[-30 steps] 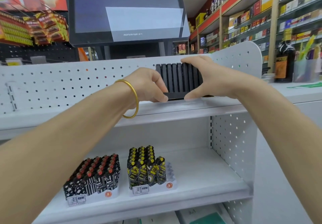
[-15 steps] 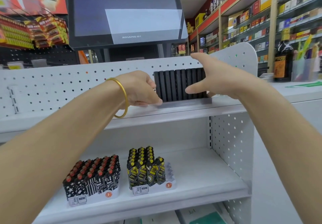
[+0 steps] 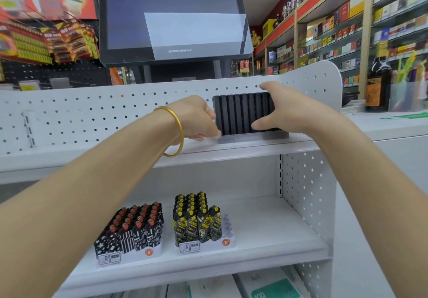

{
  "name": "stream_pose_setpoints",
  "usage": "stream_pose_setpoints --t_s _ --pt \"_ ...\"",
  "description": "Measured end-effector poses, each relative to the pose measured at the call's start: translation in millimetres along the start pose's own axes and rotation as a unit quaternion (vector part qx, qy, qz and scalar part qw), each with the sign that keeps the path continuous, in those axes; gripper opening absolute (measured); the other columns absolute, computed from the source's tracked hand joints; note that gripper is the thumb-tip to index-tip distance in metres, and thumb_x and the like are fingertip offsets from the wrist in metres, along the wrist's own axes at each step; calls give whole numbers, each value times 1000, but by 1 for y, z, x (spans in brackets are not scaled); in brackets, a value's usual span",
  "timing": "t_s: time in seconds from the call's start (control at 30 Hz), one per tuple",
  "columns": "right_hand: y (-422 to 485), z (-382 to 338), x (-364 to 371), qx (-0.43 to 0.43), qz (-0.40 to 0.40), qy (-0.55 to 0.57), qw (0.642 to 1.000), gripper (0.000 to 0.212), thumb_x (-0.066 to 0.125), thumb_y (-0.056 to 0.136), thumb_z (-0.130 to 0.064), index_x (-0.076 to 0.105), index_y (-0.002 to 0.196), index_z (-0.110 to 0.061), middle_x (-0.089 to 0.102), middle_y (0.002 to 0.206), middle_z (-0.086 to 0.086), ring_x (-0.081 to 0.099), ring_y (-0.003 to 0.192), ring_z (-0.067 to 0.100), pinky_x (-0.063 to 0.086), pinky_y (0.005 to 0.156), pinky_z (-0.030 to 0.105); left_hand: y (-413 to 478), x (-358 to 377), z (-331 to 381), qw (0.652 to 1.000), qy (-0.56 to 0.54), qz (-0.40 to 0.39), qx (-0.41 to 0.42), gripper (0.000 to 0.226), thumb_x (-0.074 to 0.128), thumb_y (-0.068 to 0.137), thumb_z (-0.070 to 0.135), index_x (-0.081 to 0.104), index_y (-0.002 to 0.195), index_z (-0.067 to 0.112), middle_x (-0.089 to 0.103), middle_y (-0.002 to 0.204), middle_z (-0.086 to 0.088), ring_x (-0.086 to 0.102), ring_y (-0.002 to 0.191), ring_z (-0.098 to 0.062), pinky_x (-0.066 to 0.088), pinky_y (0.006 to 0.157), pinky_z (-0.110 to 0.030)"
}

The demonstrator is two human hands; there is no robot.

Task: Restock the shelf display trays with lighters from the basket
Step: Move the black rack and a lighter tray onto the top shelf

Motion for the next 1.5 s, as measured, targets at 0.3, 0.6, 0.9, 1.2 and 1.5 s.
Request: stream_pose_setpoints --t_s 0.3,0.6,0.9,1.2,1.5 --pt "-110 -47 40 -181 96 88 975 28 65 84 -18 63 111 -23 61 103 -6 60 87 10 47 83 28 -128 1 -41 968 -111 168 148 20 69 78 8 53 80 19 70 84 7 66 73 -8 52 68 -21" --pt "-74 -12 183 -123 -148 142 971 96 80 69 -32 22 145 -33 19 150 0 31 131 16 46 92 21 -129 91 -154 987 100 127 -7 33 60 89 29 35 106 18 61 97 -4 61 88 -26 50 74 -40" --pt "-44 -23 209 -174 -194 105 960 85 83 66 -30 41 139 -22 44 140 -1 37 124 4 26 92 10 -115 103 -150 971 203 114 -51 27 44 93 24 33 113 9 52 85 -6 49 99 -29 32 66 -32" --pt "-43 -20 204 -145 -159 172 961 74 82 67 -23 49 134 -21 51 123 -7 46 109 2 32 84 6 -111 102 -164 986 35 125 -103 49 57 88 19 32 129 10 61 108 -11 55 106 -31 47 85 -41" --pt "-64 -37 161 -128 -115 178 969 75 83 64 -30 52 131 -25 56 122 -8 54 110 5 39 92 14 -133 85 -152 981 9 194 -26 64 68 83 21 38 139 19 57 125 -2 53 116 -20 44 96 -38"
Point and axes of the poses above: each hand's wrist, its own y-axis towards the middle knuckle, its own x-axis out of the palm, z = x × y, the point moved 5 cm from there along y, towards the middle knuckle
